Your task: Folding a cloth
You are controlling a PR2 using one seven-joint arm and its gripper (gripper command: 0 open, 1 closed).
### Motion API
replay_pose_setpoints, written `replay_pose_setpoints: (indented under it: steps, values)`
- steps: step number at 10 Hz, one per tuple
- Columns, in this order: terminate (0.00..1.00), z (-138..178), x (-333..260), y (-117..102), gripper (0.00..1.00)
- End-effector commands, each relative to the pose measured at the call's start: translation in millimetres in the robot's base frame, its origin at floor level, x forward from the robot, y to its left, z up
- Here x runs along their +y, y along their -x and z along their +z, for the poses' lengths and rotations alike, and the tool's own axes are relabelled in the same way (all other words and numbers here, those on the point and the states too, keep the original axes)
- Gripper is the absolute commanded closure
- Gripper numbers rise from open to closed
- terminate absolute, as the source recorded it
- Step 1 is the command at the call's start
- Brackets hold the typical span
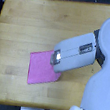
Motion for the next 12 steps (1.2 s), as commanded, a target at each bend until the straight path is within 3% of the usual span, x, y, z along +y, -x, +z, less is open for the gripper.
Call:
replay_pose_setpoints:
  steps: [1,6,12]
  values:
    - [0.0,8,90,11,1.0]
    - [0.0,-19,151,7,1.0]
    - [0.0,-5,200,19,1.0]
